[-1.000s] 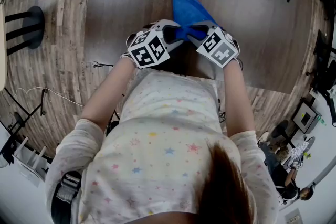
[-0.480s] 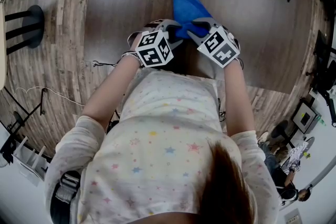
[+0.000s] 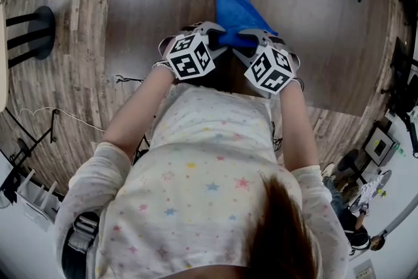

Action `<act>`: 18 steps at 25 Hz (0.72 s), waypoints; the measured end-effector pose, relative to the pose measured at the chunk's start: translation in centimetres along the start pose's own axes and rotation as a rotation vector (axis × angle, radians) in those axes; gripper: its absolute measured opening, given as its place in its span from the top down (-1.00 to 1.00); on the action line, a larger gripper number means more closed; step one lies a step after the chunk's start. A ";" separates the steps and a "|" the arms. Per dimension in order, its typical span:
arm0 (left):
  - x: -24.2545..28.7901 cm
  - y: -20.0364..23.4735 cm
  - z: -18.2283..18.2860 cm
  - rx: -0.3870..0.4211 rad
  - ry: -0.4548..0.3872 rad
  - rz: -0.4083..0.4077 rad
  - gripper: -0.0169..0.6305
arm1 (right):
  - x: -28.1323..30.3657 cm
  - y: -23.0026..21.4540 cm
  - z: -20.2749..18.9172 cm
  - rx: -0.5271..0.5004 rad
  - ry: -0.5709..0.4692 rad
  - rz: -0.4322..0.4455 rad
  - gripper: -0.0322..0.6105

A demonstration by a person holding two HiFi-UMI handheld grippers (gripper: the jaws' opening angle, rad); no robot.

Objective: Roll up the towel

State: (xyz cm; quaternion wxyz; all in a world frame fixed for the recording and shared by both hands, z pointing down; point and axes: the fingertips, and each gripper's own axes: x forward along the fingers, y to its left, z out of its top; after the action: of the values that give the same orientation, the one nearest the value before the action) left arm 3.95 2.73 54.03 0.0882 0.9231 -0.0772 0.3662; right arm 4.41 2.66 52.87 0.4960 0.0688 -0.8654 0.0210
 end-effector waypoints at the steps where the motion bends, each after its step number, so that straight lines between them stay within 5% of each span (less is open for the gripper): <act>1: -0.1 0.1 0.0 0.000 -0.002 0.001 0.55 | 0.1 -0.1 0.1 -0.017 0.003 -0.008 0.42; 10: -0.2 0.5 0.1 -0.029 -0.011 -0.003 0.60 | 0.3 -0.7 -0.5 -0.133 0.072 -0.051 0.38; 18: -0.1 -0.3 0.2 -0.011 -0.005 -0.025 0.64 | 0.3 0.2 -0.9 -0.030 0.032 0.012 0.60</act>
State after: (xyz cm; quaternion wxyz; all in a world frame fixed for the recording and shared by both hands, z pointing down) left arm 4.09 3.02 53.77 0.0979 0.9245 -0.0679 0.3621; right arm 4.95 2.92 53.62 0.5104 0.0559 -0.8580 0.0121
